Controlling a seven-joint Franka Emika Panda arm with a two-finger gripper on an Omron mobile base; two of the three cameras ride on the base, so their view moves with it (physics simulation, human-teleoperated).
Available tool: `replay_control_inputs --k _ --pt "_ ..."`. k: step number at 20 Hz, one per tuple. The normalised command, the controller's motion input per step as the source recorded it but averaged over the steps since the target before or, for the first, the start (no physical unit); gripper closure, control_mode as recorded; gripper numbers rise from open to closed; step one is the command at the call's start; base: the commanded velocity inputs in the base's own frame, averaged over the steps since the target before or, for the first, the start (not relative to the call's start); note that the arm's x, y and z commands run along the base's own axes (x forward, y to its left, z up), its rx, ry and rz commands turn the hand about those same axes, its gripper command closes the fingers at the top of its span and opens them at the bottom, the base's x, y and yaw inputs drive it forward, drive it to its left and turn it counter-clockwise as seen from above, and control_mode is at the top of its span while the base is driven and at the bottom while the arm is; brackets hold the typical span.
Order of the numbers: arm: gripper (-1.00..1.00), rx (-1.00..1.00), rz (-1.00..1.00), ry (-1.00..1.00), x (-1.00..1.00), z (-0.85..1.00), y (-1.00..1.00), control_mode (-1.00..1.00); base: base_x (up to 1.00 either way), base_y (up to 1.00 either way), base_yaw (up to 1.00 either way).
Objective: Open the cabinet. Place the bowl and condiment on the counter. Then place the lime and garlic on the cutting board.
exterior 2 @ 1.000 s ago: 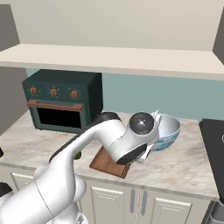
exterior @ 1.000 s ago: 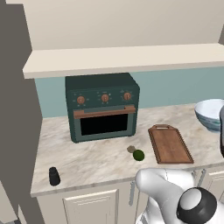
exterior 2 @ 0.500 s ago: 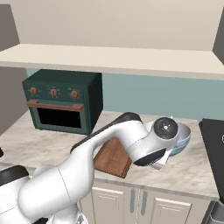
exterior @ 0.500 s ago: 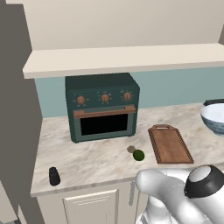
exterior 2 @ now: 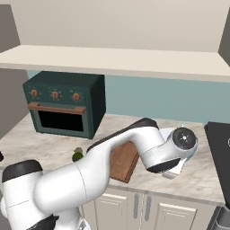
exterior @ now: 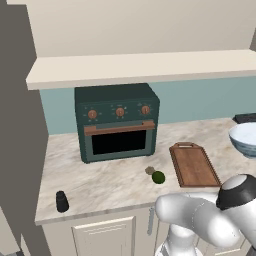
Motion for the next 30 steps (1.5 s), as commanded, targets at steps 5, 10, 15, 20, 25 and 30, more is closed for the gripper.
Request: replay_control_inputs --k 5,10,15,20,25,30 --pt "1.00 0.00 0.05 0.00 0.17 -0.33 0.00 -1.00 0.00 0.00 0.00" --pt "1.00 0.00 0.05 0.00 0.12 -0.26 -0.17 -1.00 0.00 0.00 0.00" --pt "1.00 0.00 0.05 0.00 0.07 -0.26 -0.25 -1.00 0.00 0.00 0.00" --pt "1.00 0.00 0.05 0.00 0.08 -0.23 -0.23 -1.00 0.00 0.00 0.00" --pt "1.00 0.00 0.04 0.00 0.06 -0.25 -0.17 -1.00 0.00 0.00 0.00" --pt "1.00 0.00 0.04 0.00 0.06 -0.25 -0.14 -1.00 0.00 0.00 0.00"
